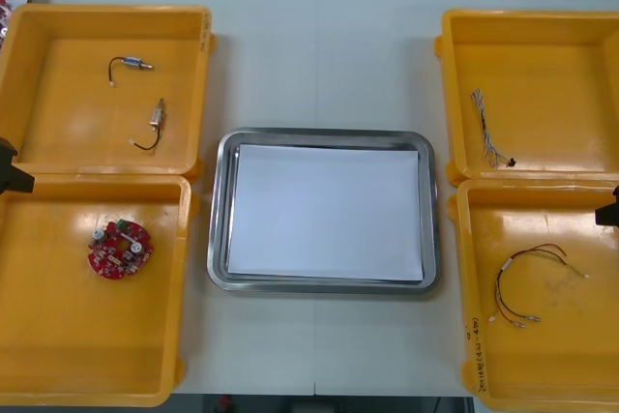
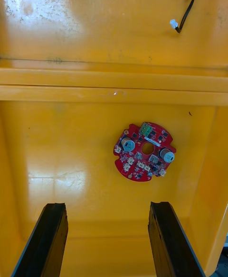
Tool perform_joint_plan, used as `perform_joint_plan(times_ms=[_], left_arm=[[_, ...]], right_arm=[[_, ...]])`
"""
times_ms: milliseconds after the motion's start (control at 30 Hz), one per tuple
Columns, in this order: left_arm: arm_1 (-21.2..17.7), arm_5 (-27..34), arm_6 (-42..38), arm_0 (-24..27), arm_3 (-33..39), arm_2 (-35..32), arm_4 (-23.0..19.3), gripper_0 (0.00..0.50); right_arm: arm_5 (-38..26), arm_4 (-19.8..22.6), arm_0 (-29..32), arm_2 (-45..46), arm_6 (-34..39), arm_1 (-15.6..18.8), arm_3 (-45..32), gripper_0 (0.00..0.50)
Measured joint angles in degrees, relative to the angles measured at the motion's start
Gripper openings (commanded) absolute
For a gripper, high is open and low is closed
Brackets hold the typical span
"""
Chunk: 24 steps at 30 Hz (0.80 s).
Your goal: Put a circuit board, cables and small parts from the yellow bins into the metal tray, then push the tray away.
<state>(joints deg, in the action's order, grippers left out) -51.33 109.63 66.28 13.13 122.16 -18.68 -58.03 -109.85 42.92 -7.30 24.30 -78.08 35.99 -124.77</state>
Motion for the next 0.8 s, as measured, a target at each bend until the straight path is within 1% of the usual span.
perform_joint_plan(times_ms=[800], left_arm=[[0.00,0.00,0.00,0.00,0.00,0.00,0.00,0.500]], right_arm=[[0.00,0.00,0.00,0.00,0.00,0.00,0.00,0.500]])
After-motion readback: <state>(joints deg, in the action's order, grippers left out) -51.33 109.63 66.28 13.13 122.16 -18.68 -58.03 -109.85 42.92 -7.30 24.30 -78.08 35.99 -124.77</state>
